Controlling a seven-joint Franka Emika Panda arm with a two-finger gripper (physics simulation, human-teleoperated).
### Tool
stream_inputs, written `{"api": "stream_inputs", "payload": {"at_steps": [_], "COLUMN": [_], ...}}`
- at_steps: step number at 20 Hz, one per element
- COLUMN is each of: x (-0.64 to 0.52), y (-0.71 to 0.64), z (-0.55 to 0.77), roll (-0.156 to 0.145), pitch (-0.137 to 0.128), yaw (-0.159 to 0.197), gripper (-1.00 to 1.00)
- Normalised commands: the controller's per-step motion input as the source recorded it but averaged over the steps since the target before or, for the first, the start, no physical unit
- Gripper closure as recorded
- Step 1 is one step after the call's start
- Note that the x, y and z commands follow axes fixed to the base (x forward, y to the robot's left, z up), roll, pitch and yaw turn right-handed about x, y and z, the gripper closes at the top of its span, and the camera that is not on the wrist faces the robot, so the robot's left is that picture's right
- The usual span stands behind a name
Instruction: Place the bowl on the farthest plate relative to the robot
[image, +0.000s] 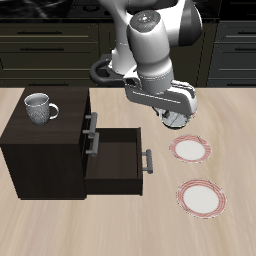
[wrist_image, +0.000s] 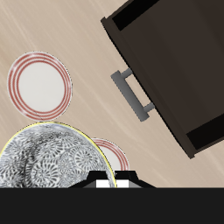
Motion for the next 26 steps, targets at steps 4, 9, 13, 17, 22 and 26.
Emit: {"api": "stream_inputs", "payload": {"at_steps": [4, 9, 13, 17, 22, 26], "x": [0.16, 0.13, 0.19, 0.28, 0.23, 0.23], "y": [0.29, 0.31, 0.02, 0.10, 0.16, 0.16], "z": [0.14, 0.21, 0.25, 0.31, 0.15, 0.03], "roll": [-0.001, -0.015, -0.038, -0.060, -0.012, -0.009], "pitch": [0.029, 0.023, -0.011, -0.025, -0.012, -0.016], "yaw": [0.223, 0.343, 0.094, 0.166, 0.124, 0.039], "gripper": [1.00, 1.00, 1.00, 1.00, 1.00, 1.00]}}
